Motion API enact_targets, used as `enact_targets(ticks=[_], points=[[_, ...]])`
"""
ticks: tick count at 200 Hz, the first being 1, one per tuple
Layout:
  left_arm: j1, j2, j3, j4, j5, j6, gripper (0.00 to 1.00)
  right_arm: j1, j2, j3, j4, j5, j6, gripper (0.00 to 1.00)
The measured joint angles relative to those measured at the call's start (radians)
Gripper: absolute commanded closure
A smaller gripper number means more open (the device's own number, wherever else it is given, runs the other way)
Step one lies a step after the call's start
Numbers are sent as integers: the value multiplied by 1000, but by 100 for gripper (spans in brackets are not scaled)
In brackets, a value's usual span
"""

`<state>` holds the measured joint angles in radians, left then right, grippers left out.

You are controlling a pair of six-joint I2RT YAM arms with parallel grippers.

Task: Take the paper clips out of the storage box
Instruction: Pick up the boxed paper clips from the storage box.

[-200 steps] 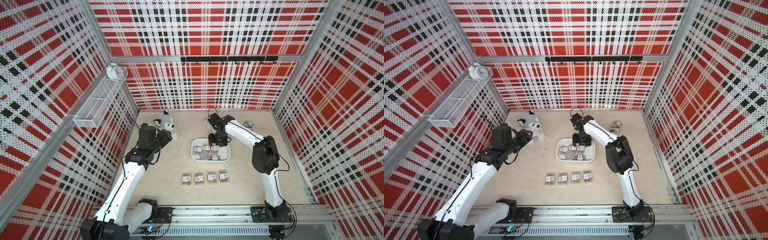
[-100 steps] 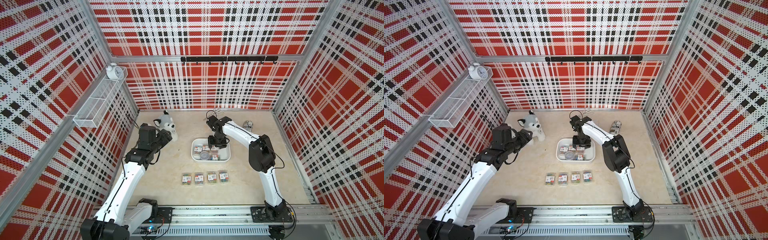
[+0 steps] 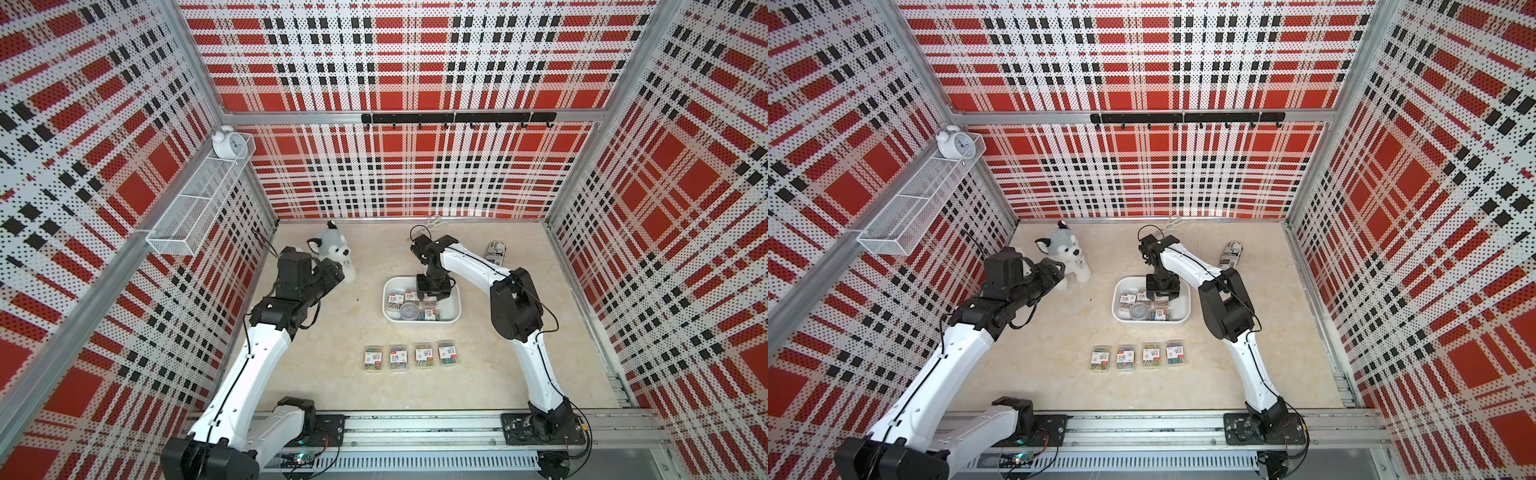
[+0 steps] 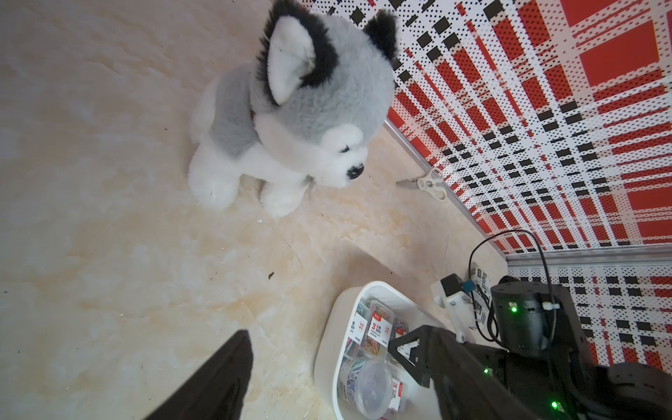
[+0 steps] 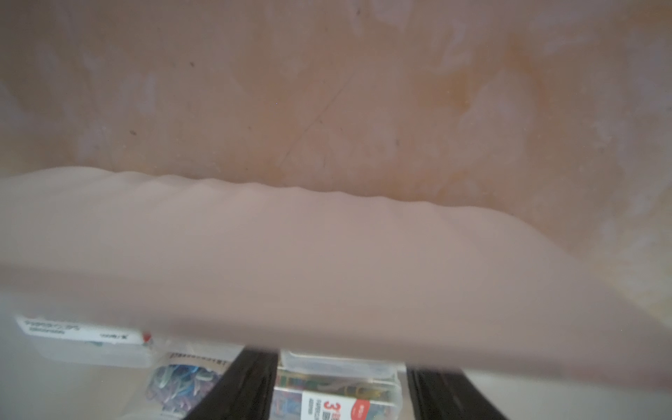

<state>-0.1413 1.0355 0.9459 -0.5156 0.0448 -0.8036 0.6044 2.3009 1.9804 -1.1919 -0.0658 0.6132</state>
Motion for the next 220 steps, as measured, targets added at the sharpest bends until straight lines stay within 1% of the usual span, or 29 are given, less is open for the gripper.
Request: enact_targets(ticks=[24,43,67,122,173,220], points=[[0,1,0,0,0,0,21,-6,0,1,-4,11,2,42],[0,4,0,0,0,0,21,-8,0,1,-9,22,3,34],[0,10,0,0,0,0,21,-10,6,11,-23,27,2,31],[0,27,0,2,1,0,21,-11,14,26,-29,30,3,33],[0,28,0,8,2,1,21,-10,44,27,-29,31,9,33],[0,34,0,13,5,6,20,-10,60,27,-29,45,22,39]])
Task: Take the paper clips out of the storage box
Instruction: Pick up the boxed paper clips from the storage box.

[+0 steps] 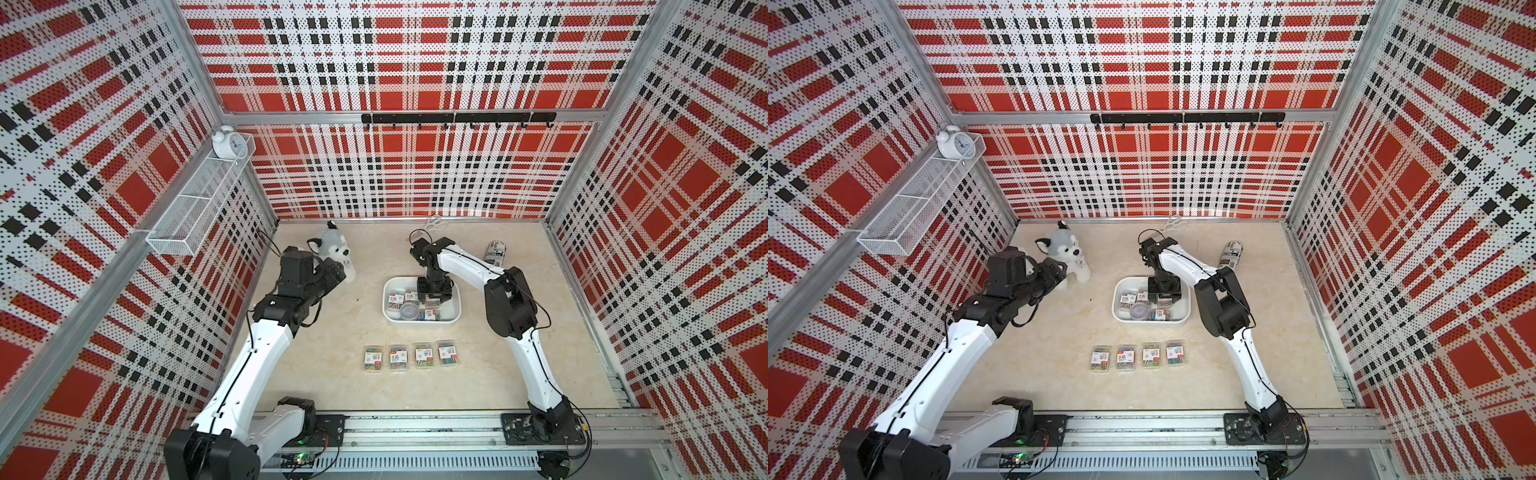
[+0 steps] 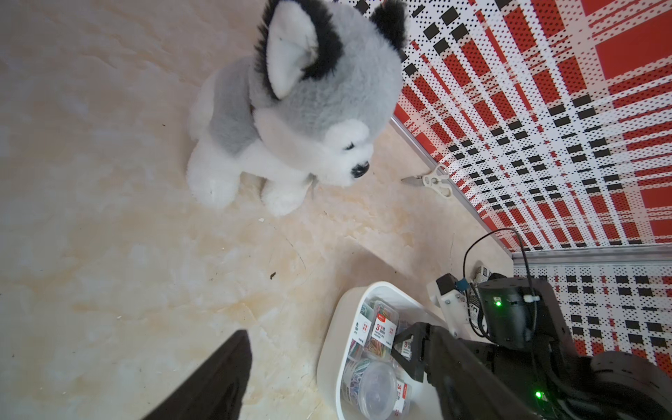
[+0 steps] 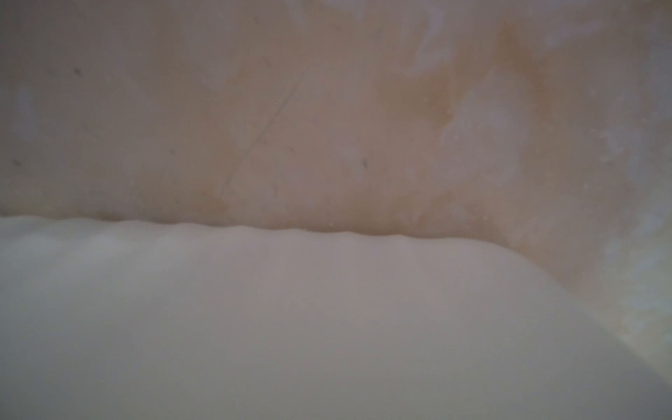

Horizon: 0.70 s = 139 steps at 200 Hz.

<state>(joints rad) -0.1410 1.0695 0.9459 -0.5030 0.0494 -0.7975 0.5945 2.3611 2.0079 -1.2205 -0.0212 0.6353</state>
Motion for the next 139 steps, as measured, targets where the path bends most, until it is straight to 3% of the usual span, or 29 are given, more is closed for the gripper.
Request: enact_targets(ticks=[43,139], points=[[0,11,0,2,5,9,20,0,0,7,-2,11,14,46],[3,24,0,31,31,18,20,1,-51,157,-99,50,19,46]])
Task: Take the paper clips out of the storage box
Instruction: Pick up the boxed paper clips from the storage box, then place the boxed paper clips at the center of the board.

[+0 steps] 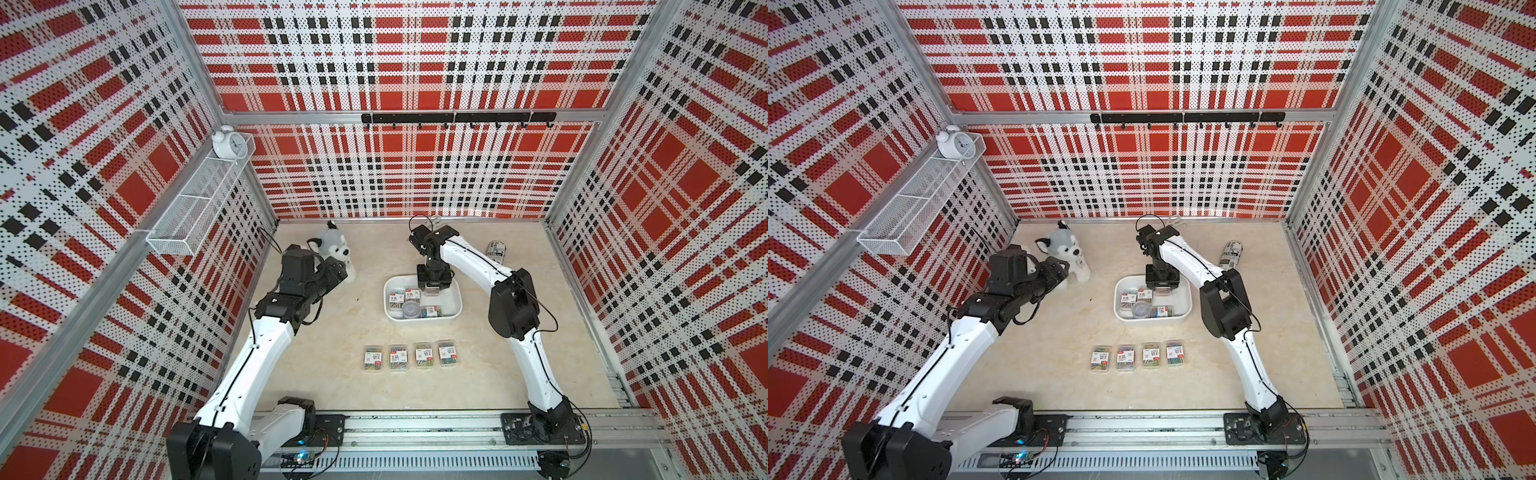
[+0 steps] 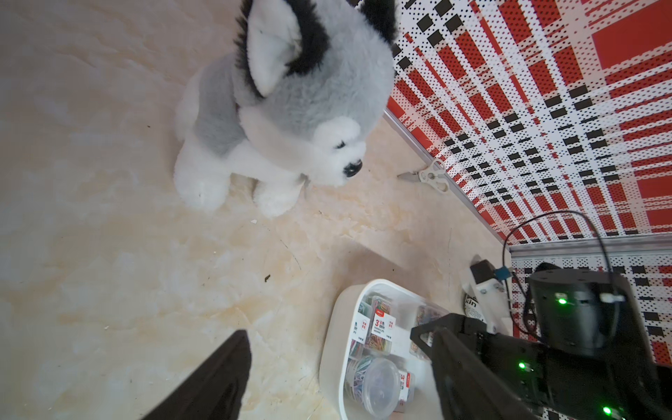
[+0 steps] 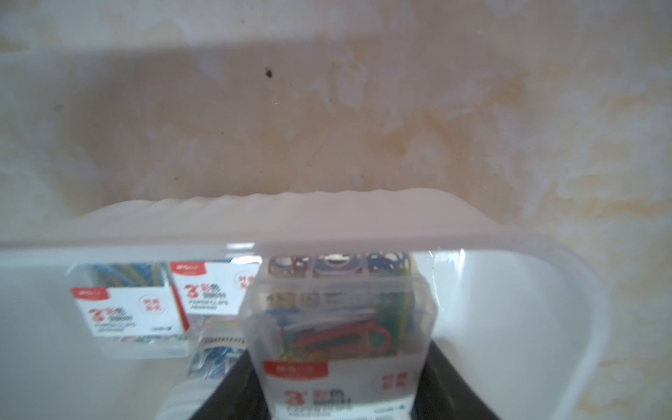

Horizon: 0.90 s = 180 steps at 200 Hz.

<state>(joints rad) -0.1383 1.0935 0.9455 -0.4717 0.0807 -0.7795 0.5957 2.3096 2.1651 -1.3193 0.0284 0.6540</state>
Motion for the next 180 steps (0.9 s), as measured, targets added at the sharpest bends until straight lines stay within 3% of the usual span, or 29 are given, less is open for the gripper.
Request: enact_targets(ticks=[34,74,138,180], points=[[2,28,0,16,21,16,20,11,-136,-10,-40,25,26,46],[2,62,0,16,50,48,20,84,-378,-167,-63,64,93,46],[-79,67,0,23,62,72,20,362,-703,-562,-75,105,336,46],[-98,67,-1,30,69,74,20,565,-845,-864,-39,62,542,46]])
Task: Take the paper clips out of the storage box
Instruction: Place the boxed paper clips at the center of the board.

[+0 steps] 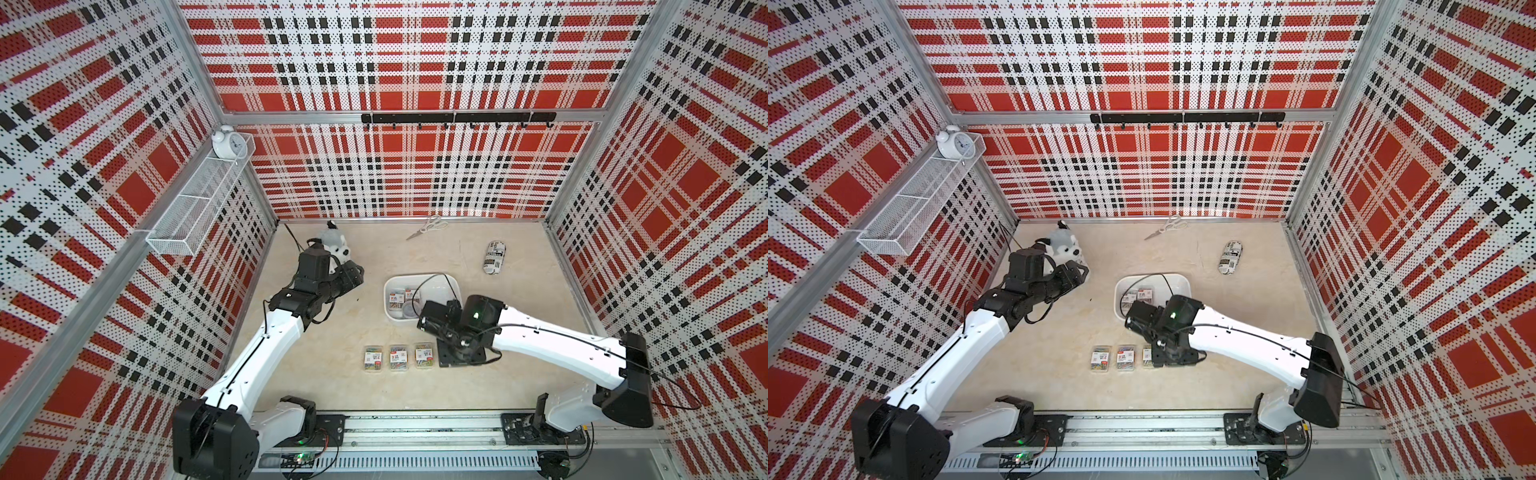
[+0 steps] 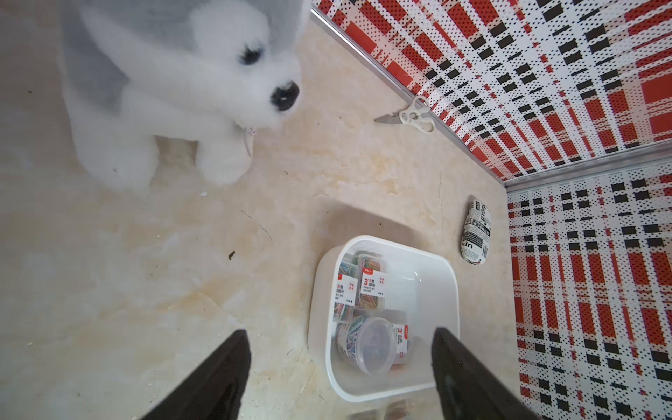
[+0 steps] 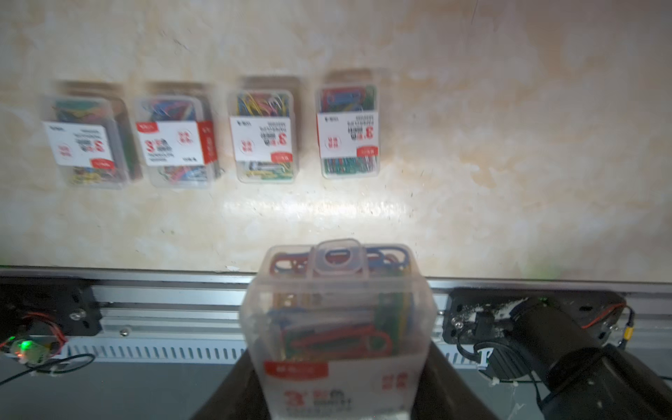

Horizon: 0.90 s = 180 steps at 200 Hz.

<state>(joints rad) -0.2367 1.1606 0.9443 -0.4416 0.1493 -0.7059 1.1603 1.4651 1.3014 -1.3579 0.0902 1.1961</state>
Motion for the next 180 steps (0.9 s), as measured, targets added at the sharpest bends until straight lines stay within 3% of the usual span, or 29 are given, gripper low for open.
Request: enact_targets(ticks=[30,73,180], points=[[-4,0,0,2,3,-2,19,88,-9,-133,66,-39,98,46],[-54,2,3,7,8,0,19,96,-1,-215,182,-68,164,46],[-13,-56,-2,-3,9,1,19,25,91,-297,339,-188,98,46]])
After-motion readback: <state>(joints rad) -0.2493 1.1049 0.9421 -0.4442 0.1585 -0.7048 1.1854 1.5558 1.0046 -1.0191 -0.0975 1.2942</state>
